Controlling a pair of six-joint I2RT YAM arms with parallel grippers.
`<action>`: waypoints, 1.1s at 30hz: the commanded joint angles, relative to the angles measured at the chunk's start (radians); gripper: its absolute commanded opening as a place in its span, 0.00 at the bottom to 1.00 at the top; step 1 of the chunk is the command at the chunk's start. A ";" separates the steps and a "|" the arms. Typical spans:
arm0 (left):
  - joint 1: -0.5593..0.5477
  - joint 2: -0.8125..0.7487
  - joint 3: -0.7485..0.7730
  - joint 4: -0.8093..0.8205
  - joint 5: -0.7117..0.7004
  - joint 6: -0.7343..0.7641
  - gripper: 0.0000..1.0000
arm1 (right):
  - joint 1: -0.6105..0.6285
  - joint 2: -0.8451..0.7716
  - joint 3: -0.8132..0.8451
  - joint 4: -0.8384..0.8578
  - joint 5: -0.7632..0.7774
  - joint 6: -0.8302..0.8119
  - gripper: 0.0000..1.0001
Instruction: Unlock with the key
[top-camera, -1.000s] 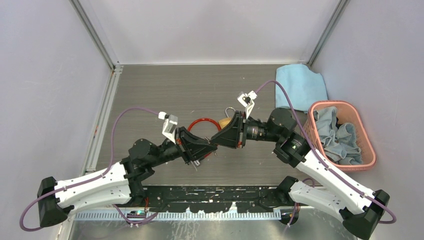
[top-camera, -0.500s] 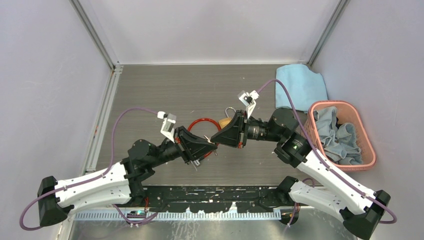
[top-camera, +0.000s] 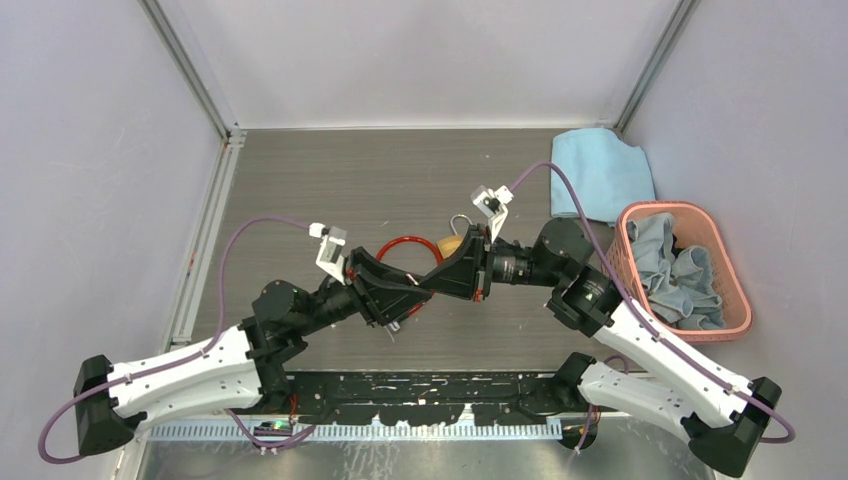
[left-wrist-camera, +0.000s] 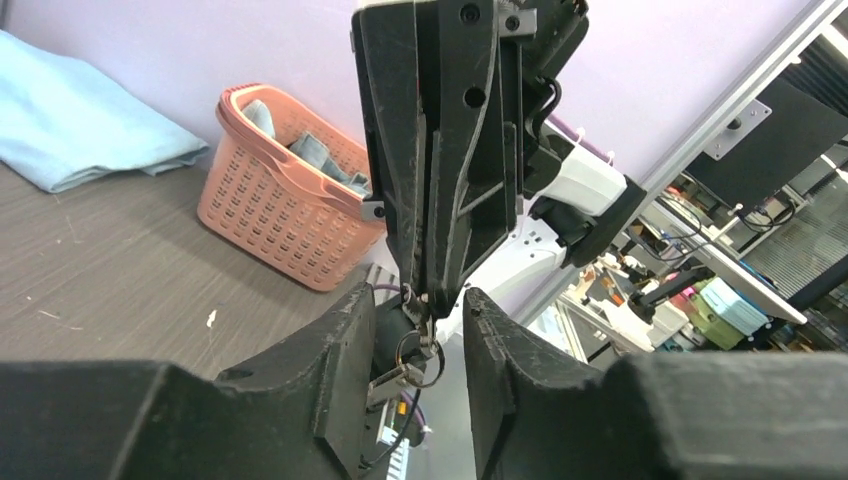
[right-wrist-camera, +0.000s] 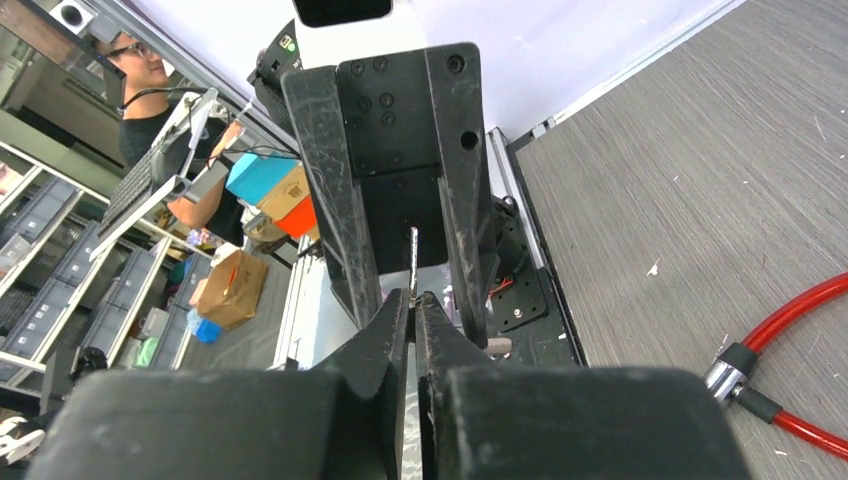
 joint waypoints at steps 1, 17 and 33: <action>0.006 -0.037 0.003 0.050 -0.034 0.029 0.39 | 0.008 -0.032 -0.016 0.045 0.025 -0.006 0.01; 0.008 -0.126 0.045 -0.115 -0.046 0.066 0.34 | 0.008 -0.045 -0.031 0.080 -0.026 0.021 0.01; 0.008 -0.130 0.094 -0.210 0.022 0.083 0.18 | 0.009 -0.024 0.009 -0.002 -0.111 -0.018 0.01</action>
